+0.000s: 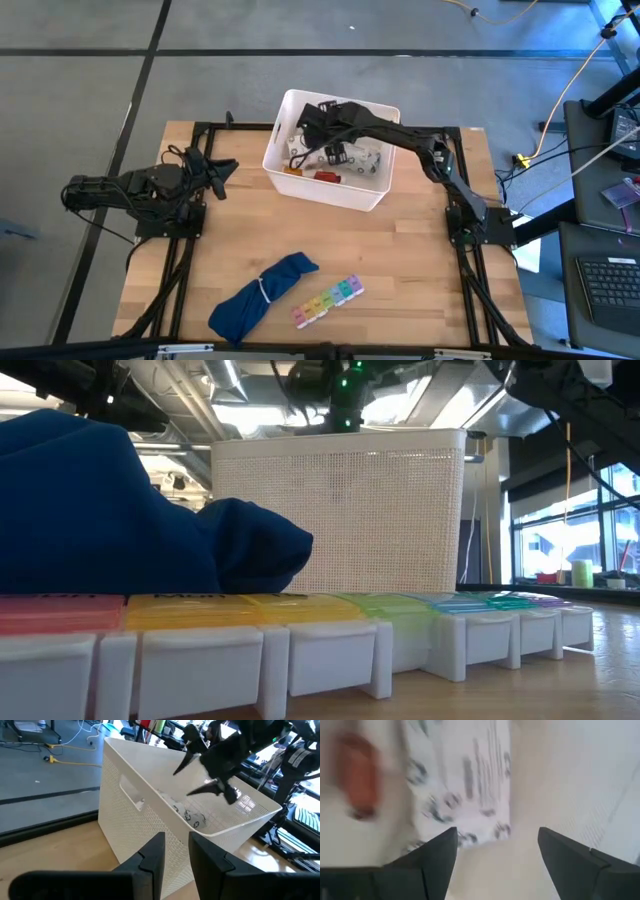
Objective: Pick & place medical supplies in basket/bin
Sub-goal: Put the white mailer bag into the white container
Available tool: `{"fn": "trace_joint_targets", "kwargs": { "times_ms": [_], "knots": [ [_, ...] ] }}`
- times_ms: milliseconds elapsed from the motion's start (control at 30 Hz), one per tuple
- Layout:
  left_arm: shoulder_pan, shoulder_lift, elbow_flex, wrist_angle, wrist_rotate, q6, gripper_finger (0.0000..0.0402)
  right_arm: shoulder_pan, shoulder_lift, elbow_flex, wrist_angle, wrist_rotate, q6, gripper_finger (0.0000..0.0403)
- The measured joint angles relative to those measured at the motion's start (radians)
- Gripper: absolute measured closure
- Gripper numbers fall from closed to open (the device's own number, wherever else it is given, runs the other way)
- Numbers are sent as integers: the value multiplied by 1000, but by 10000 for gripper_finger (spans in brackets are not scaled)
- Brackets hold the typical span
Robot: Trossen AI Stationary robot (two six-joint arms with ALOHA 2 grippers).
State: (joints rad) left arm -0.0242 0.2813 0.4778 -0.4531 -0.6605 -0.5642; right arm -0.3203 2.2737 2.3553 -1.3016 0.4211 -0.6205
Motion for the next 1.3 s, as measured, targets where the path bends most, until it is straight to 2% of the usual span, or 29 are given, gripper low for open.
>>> {"fn": "trace_joint_targets", "kwargs": {
  "times_ms": [100,167,367,667,767,967,1067,1300],
  "knots": [
    [0,0,0,0,1,0,320,17,-3,0,25,-155,5,125],
    [0,0,0,0,9,1,320,26,0,-2,32,-213,5,125],
    [0,0,0,0,59,1,320,30,27,-6,113,-257,8,125],
    [0,0,0,-48,140,-8,320,24,81,-7,98,-363,-107,125],
    [0,1,0,-65,142,-15,320,20,111,-7,113,-349,-124,125],
    [0,3,0,-70,164,-26,320,11,156,-8,173,-136,-119,125],
    [0,3,0,-69,168,-30,320,1,163,-8,245,-65,-99,125],
    [0,3,0,-72,185,-56,320,-38,165,-8,399,-7,12,125]
  ]
}}
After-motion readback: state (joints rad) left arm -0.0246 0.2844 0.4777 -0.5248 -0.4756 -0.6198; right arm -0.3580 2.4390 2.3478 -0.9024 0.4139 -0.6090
